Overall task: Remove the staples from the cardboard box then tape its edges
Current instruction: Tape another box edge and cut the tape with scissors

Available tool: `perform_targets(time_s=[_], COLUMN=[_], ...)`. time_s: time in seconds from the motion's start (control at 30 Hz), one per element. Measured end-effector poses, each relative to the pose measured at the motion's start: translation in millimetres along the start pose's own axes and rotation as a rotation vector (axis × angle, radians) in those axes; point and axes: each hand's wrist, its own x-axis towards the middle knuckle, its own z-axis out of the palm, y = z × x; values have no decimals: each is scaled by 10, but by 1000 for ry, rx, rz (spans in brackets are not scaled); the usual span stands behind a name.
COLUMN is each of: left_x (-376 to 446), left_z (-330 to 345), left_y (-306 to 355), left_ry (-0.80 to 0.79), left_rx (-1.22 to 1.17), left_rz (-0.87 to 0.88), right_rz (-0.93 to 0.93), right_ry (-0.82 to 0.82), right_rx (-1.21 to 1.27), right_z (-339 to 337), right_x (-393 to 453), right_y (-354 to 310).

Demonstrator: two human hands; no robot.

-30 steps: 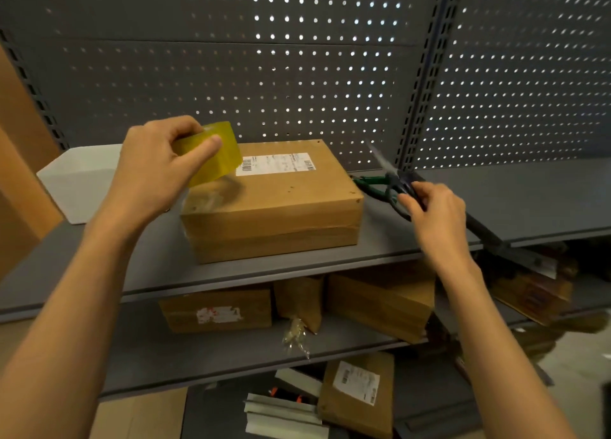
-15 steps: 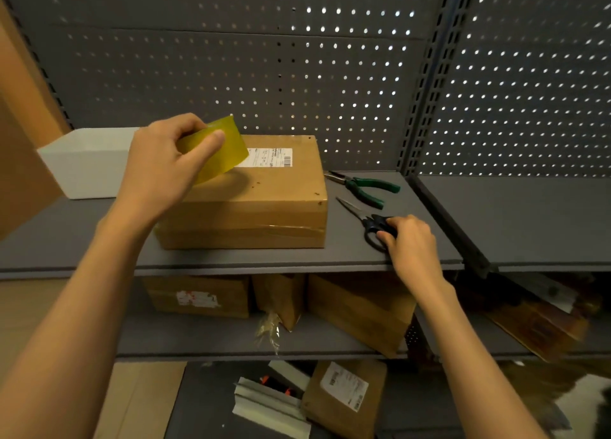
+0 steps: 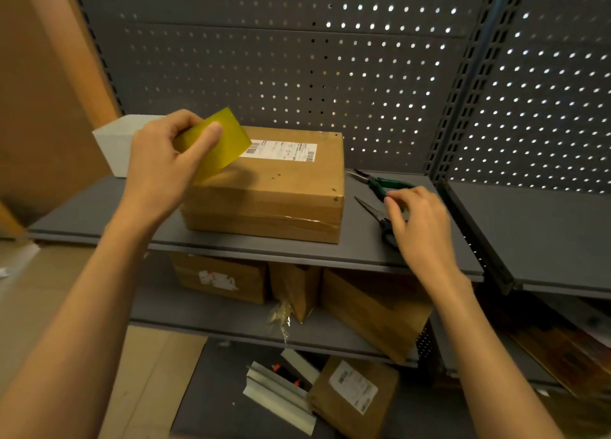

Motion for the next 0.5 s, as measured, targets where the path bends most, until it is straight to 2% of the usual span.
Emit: perform_targets(time_s=[0.17, 0.37, 0.5], left_x=[-2, -42, -102], left_z=[-235, -491, -600], left_y=[-212, -760, -1144], left_ry=[36, 15, -68], left_rx=[106, 295, 421], left_rz=[22, -36, -91], right_rz=[-106, -244, -293], right_ry=[125, 81, 27], right_rx=[95, 141, 157], right_z=[-66, 75, 265], right_x=[62, 104, 97], right_y=[-432, -986, -1332])
